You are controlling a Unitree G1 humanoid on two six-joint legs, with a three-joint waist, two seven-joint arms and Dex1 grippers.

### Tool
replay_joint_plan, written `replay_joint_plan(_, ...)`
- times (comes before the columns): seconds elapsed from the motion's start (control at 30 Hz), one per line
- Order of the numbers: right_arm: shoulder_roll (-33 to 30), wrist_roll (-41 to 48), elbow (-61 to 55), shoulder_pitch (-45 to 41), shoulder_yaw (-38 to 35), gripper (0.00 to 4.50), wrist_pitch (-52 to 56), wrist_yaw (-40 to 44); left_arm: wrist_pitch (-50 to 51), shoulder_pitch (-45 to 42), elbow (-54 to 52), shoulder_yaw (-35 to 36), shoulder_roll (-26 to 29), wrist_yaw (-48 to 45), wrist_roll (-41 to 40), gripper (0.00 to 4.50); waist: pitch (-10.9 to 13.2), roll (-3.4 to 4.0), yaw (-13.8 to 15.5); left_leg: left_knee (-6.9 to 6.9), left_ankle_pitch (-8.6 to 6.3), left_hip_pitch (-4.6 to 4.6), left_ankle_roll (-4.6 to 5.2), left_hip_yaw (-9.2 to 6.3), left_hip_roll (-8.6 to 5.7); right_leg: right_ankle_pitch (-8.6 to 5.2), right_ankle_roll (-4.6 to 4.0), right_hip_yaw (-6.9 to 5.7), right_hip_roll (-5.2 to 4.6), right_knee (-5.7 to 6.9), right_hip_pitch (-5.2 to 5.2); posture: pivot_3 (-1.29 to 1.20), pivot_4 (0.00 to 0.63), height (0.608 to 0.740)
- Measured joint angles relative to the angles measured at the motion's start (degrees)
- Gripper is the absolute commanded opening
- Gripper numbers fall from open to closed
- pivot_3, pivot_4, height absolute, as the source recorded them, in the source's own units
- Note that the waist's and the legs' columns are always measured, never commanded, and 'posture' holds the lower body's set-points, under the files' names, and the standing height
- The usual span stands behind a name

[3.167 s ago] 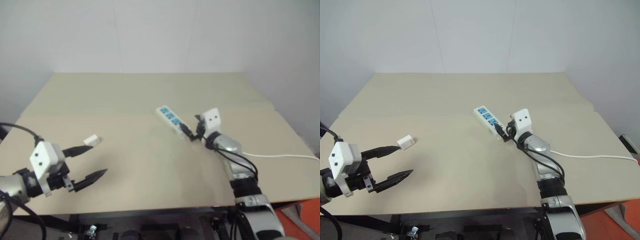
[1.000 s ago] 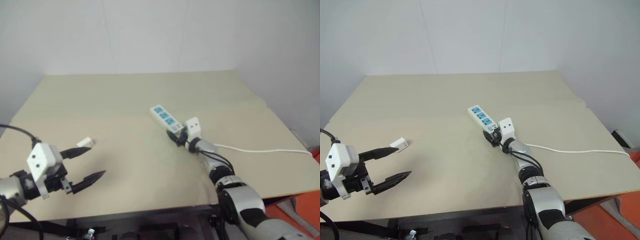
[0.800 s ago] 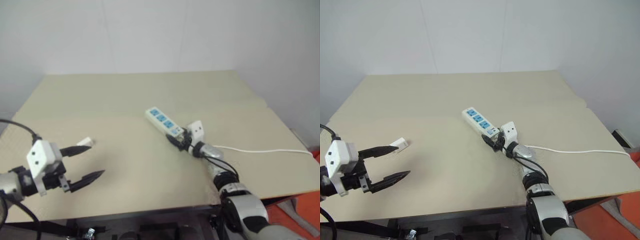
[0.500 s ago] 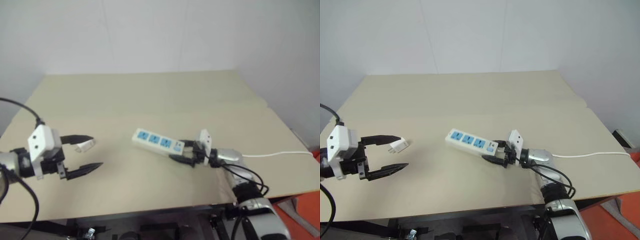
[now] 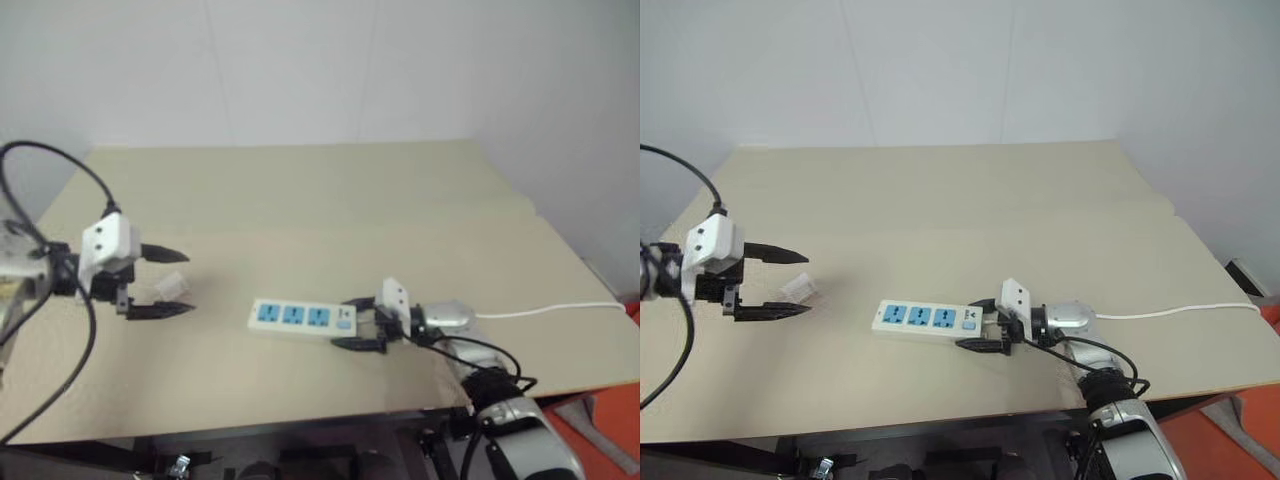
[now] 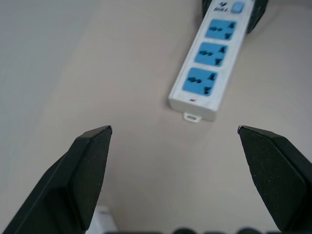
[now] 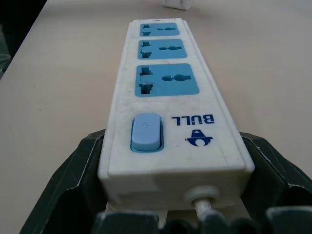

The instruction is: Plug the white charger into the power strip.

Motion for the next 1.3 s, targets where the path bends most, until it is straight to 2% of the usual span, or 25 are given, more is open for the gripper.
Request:
replay_joint_plan(0.2,0.6,-0.48,3.16,-0.84,0.33,3.42,-2.96,0.14,-1.96,-21.63,18.49,-14.04,-1.55,-6.97,13.43,4.5,0.0,-0.02,-0.03,0.07,0.01,-0.03,0.0,-0.01,0.0,0.0,0.01,0.0,0.04,0.02,0.02,0.0,0.15,0.74)
replay_joint_plan(0.3,0.98,-0.55,3.34,-0.92,0.36,3.42,-3.09,-0.04,-1.22,-30.44,26.9,-20.28,-4.65,-6.55,22.19,4.5,0.0,-0.02,-0.03,0.09,0.01,-0.03,0.01,-0.03,0.01,-0.01,0.02,0.0,0.06,0.04,0.03,0.0,0.15,0.74)
replay_joint_plan(0.4,1.42,-0.56,3.22,-0.84,0.39,3.42,-3.02,-0.45,2.19,-35.01,31.43,-23.95,-8.14,-4.31,28.04,4.5,0.01,-0.02,-0.16,0.1,0.01,-0.06,0.01,-0.06,0.02,-0.01,0.03,0.01,0.06,0.27,0.0,0.0,0.15,0.74)
replay_joint_plan(0.73,1.21,-0.33,0.02,0.91,0.3,3.42,-0.89,-1.68,18.13,-36.24,31.71,-32.38,-9.96,-8.26,38.94,4.5,0.01,-0.04,-0.12,0.13,0.01,-0.19,0.01,-0.14,0.07,-0.02,0.05,-0.01,0.09,0.34,-0.08,0.0,0.15,0.74)
replay_joint_plan(0.9,1.06,-0.31,-1.31,1.61,0.27,3.42,0.04,-1.82,20.75,-36.38,33.83,-33.49,-11.28,-8.71,41.28,4.5,0.02,-0.04,-0.04,0.14,0.01,-0.2,0.01,-0.16,0.06,-0.02,0.06,-0.01,0.09,0.34,-0.09,0.0,0.15,0.74)
replay_joint_plan(1.03,1.09,-0.3,-1.84,1.98,0.28,3.42,0.36,-2.11,22.68,-36.84,36.52,-33.89,-14.58,-7.17,42.52,4.5,0.01,-0.04,0.03,0.16,0.01,-0.21,0.01,-0.17,0.06,-0.02,0.05,-0.02,0.09,0.35,-0.08,0.0,0.15,0.74)
replay_joint_plan(1.3,1.26,-0.06,-3.8,2.92,0.32,3.42,1.98,-3.1,21.64,-40.68,46.11,-33.92,-19.54,0.14,44.31,4.5,0.02,-0.06,-0.2,0.17,0.0,-0.21,0.01,-0.19,0.06,-0.02,0.05,-0.01,0.09,0.35,-0.1,0.0,0.15,0.74)
